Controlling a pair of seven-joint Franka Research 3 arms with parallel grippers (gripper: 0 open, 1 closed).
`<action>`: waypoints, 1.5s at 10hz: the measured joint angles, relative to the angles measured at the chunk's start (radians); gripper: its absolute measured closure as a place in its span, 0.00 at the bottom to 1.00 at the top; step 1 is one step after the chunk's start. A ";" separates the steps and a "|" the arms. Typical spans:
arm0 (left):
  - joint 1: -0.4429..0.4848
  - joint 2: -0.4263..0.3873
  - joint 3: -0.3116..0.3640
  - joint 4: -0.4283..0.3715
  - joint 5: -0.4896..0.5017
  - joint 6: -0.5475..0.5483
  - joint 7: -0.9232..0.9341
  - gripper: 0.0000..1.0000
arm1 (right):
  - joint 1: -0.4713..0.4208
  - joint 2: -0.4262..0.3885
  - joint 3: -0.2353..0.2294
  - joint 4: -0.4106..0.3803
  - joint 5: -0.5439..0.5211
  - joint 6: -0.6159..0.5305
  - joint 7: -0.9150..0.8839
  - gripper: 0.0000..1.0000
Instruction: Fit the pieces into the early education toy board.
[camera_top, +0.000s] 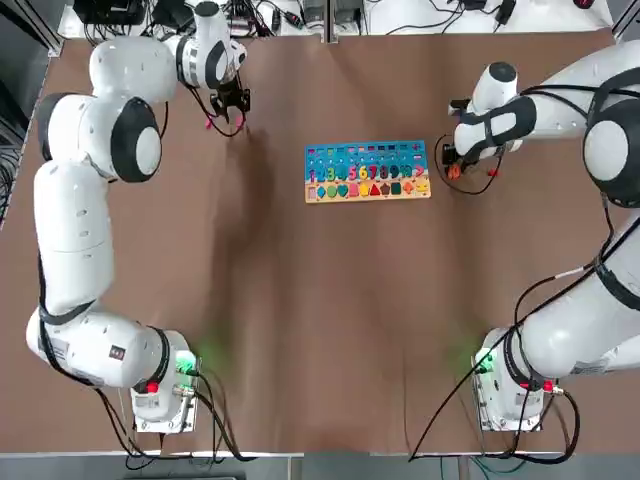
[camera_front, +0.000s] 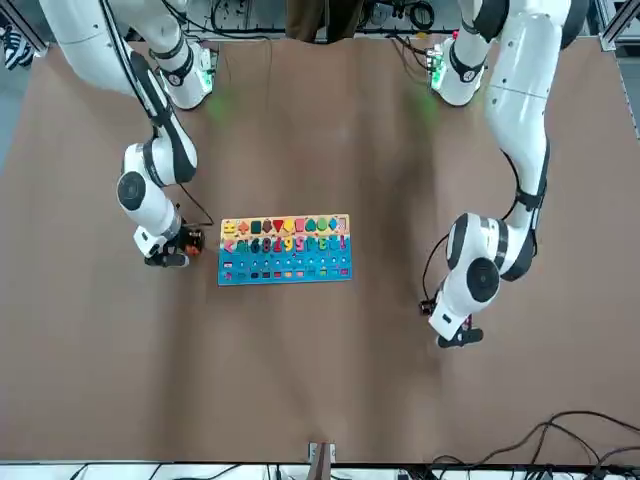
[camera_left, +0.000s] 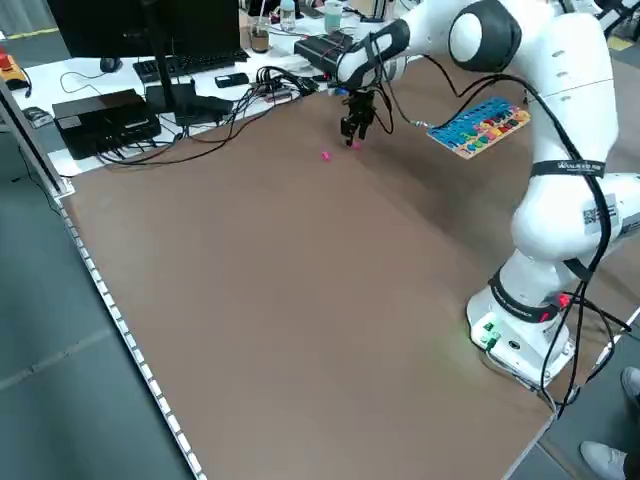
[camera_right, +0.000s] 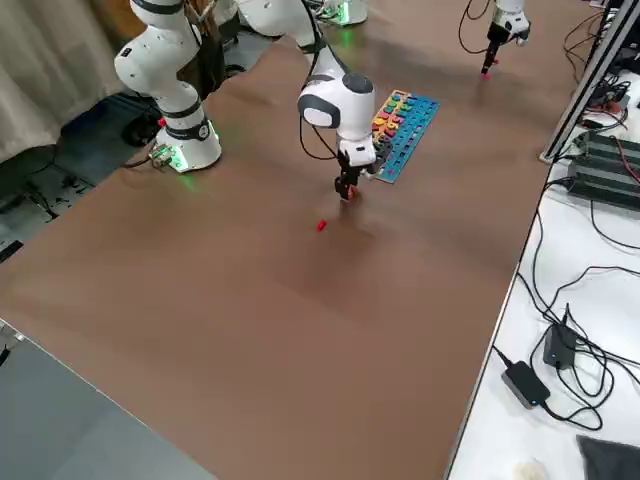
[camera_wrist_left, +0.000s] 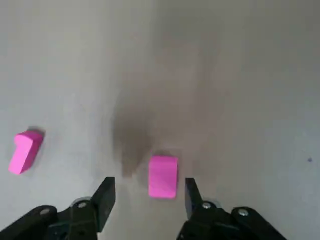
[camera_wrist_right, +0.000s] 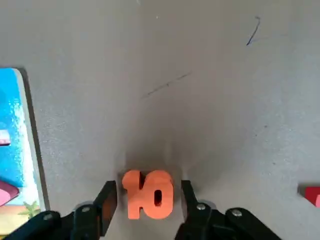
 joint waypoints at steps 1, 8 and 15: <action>0.001 0.006 0.000 0.002 0.000 0.001 0.000 0.36 | 0.000 0.001 0.000 0.000 0.000 0.000 0.000 0.42; 0.000 0.022 -0.003 0.012 0.000 0.006 0.001 0.52 | 0.000 0.003 0.001 0.000 0.000 -0.024 0.012 0.57; -0.003 0.022 -0.007 0.014 0.000 0.007 0.002 0.66 | 0.000 0.003 0.001 0.000 0.000 -0.040 0.015 0.57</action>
